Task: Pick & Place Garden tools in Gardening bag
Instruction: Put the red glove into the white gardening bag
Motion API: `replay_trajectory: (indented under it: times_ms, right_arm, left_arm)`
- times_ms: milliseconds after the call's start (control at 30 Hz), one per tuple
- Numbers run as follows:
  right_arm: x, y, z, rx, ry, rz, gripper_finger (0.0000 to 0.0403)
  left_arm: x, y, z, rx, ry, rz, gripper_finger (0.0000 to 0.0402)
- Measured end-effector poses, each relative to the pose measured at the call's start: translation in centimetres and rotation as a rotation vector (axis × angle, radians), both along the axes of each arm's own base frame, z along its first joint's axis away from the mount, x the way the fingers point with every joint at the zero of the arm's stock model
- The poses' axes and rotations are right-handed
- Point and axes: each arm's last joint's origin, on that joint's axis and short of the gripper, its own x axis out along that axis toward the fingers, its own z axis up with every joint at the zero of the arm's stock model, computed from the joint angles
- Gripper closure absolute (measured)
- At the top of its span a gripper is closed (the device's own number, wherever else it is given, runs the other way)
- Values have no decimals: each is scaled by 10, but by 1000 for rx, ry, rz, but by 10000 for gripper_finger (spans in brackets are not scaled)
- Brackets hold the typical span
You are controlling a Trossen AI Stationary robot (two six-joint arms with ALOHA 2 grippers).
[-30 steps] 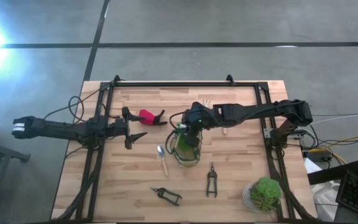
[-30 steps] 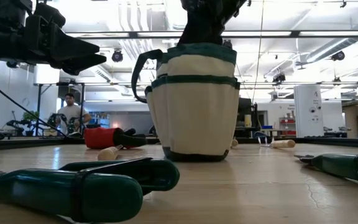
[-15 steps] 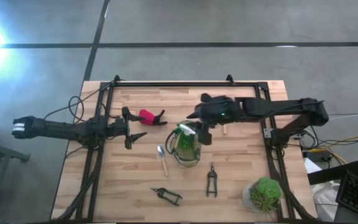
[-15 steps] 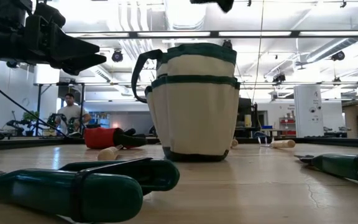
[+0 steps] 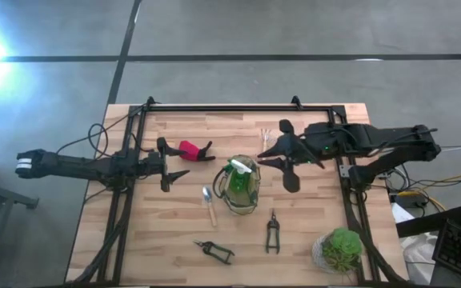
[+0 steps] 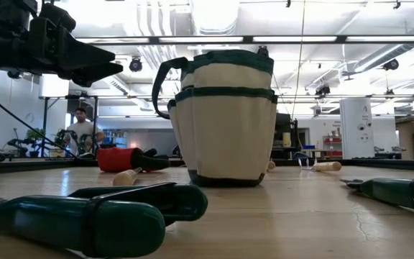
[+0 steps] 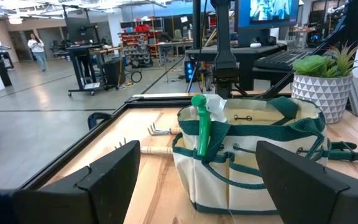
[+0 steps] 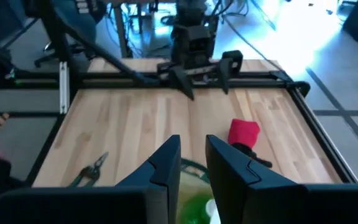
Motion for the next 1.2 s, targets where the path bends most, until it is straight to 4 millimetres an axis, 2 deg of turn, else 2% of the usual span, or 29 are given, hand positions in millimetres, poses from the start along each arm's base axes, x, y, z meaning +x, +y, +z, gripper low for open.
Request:
replay_trajectory:
  times_ms: [200, 567, 967, 1200]
  right_arm:
    - [2, 7, -11, -9, 91, 22, 339]
    - [7, 17, -49, -12, 316, 21, 354]
    - [-12, 25, -78, -3, 342, 50, 376]
    - [-34, 22, -104, 25, 312, 51, 376]
  left_arm:
    - [0, 0, 0, 0, 0, 0, 80]
    - [0, 0, 0, 0, 0, 0, 80]
    - [0, 0, 0, 0, 0, 0, 80]
    - [0, 0, 0, 0, 0, 0, 80]
